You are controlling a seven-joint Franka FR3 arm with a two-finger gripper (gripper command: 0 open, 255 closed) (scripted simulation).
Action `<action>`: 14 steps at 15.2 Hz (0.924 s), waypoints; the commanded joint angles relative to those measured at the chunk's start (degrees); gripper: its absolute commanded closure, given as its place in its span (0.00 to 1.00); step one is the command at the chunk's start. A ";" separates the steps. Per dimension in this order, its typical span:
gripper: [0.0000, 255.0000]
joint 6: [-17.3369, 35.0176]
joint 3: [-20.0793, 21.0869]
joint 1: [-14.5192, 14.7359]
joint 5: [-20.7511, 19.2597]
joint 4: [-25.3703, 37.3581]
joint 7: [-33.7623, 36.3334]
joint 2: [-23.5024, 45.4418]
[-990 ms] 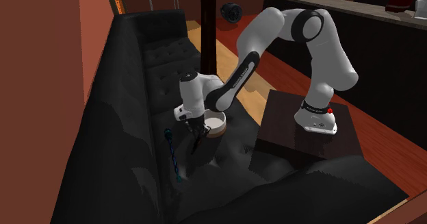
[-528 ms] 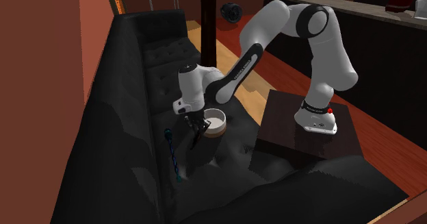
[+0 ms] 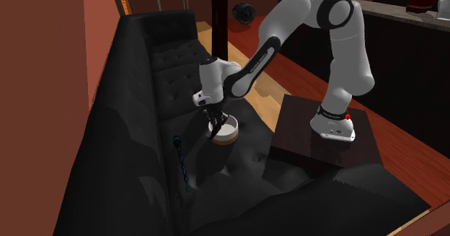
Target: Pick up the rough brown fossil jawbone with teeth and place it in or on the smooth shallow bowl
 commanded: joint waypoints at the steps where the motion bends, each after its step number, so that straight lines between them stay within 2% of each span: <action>1: 1.00 1.08 -0.37 -2.17 0.49 -2.71 -2.69 -1.61; 8: 1.00 3.60 -2.22 -9.43 2.01 -9.89 -12.29 -6.16; 14: 1.00 7.30 -2.85 -8.95 0.92 -10.01 -11.69 -2.50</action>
